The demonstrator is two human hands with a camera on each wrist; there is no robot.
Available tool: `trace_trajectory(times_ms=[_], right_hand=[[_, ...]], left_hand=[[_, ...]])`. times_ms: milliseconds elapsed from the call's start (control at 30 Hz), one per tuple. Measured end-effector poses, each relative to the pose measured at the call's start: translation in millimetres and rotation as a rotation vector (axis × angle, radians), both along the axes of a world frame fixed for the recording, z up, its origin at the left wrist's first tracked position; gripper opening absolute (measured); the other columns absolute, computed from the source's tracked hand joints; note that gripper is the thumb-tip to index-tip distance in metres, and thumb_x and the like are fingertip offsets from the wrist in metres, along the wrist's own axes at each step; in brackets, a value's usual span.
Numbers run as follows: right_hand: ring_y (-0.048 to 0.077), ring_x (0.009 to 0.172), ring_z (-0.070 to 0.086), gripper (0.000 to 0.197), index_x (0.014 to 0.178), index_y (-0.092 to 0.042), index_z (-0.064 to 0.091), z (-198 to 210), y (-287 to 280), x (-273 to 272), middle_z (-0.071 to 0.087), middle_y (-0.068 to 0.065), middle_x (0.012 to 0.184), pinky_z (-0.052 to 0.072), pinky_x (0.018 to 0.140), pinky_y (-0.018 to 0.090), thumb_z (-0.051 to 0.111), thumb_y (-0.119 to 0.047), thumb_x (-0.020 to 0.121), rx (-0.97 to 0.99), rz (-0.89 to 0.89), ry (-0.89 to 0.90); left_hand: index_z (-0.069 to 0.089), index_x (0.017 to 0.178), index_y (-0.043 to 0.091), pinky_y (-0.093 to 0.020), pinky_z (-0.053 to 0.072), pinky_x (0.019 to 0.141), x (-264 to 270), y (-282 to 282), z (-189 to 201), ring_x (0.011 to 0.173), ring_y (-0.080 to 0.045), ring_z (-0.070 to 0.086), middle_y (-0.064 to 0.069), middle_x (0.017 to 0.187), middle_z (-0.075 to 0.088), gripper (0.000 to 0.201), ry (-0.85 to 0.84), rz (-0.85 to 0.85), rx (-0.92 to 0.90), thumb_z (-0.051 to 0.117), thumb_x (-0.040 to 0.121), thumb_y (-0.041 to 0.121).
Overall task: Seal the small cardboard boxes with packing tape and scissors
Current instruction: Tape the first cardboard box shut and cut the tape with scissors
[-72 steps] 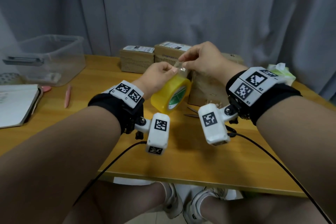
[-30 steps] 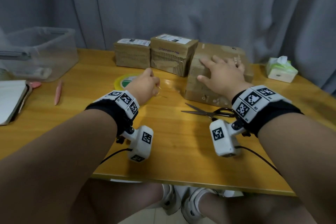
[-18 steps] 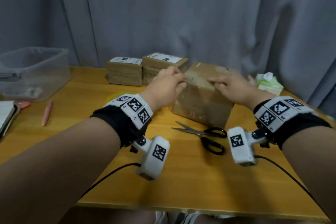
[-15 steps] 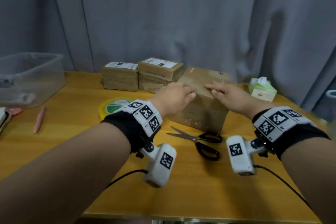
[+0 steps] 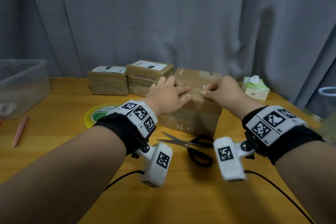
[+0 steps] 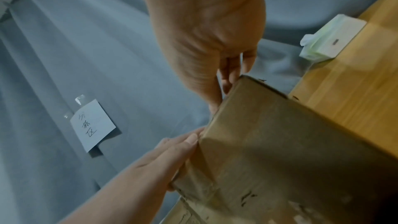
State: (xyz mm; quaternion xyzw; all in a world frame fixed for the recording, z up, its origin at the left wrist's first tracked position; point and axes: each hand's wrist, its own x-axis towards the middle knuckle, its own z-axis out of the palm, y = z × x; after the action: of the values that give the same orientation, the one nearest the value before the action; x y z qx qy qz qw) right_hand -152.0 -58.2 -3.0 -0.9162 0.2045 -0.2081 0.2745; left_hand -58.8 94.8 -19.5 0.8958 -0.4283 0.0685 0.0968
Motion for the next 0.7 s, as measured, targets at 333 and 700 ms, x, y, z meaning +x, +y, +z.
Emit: trace_trajectory(times_ms=[333,700], right_hand=[[0.017,0.059,0.053,0.019,0.074,-0.018,0.055,21,5,16,0.063,0.007,0.077,0.043,0.054,0.026,0.058,-0.012,0.093,0.022,0.062,-0.064],[0.015,0.054,0.061,0.014,0.083,-0.006,0.064,5,17,-49,0.065,0.005,0.067,0.053,0.053,0.026,0.066,-0.018,0.089,0.146,0.199,0.267]], left_hand=[[0.057,0.122,0.025,-0.03,0.037,0.094,10,-18,13,0.111,-0.021,0.045,-0.002,0.11,0.053,0.037,0.134,-0.146,-0.192,0.06,0.088,0.039],[0.07,0.094,0.017,-0.018,0.043,0.065,9,-39,24,0.075,-0.009,0.056,0.01,0.075,0.06,0.016,0.323,-0.174,-0.284,0.071,0.083,0.028]])
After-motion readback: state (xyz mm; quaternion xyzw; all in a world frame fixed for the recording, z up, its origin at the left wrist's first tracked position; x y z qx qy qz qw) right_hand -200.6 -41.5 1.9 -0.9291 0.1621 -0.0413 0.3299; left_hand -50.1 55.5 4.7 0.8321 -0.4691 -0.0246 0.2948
